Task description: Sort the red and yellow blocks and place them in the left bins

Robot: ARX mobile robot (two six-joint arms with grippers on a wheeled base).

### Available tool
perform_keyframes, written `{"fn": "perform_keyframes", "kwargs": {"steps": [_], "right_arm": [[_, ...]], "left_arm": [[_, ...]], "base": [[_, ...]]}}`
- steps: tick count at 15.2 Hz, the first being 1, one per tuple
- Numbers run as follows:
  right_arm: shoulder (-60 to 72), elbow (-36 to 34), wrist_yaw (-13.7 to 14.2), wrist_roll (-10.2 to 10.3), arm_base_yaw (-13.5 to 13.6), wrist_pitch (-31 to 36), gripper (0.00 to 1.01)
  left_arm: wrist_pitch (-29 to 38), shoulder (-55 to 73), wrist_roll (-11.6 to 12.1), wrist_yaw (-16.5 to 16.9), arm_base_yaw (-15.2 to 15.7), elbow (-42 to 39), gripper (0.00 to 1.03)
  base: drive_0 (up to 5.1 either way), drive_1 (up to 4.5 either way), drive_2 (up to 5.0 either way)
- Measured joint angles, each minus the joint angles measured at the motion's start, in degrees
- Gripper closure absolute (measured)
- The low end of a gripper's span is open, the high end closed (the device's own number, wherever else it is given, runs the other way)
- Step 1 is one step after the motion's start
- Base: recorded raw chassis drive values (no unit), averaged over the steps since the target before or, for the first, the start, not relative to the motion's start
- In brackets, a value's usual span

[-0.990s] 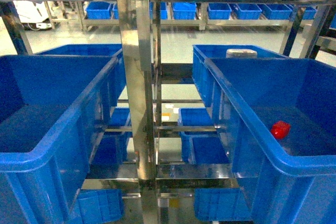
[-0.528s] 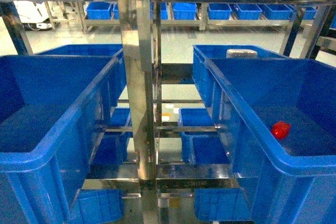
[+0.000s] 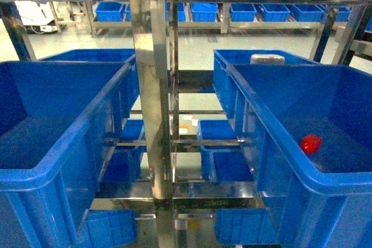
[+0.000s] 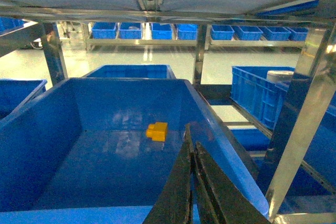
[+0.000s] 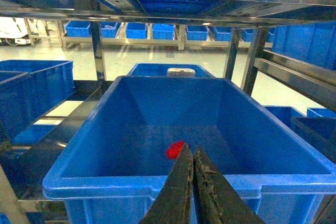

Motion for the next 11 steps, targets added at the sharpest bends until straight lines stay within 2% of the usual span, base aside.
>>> {"fn": "perform_keyframes", "kwargs": {"steps": [3, 5, 6, 10, 11], "right_arm": [[-2.16, 0.00, 0.02, 0.00, 0.00, -2.14, 0.99], [-11.10, 0.04, 0.04, 0.00, 0.00, -12.50, 0.99], [-11.76, 0.20, -0.07, 0.00, 0.00, -11.08, 0.99], [-11.74, 0.04, 0.09, 0.00, 0.00, -12.31, 0.99], [-11.74, 0.04, 0.11, 0.00, 0.00, -12.28, 0.99]], "left_arm": [[-3.76, -3.76, 0.00, 0.00, 0.00, 0.00, 1.01], [-6.10, -6.14, 0.00, -0.04, 0.00, 0.00, 1.01], [-6.78, -6.82, 0.00, 0.00, 0.00, 0.00, 1.01], [-10.38, -9.84, 0.02, 0.04, 0.00, 0.00, 1.01], [-19.96, -16.74, 0.02, 0.09, 0.00, 0.04, 1.01]], "base": [[0.0, 0.00, 0.0], [0.0, 0.00, 0.0], [0.0, 0.00, 0.0], [0.0, 0.00, 0.0], [0.0, 0.00, 0.0]]}}
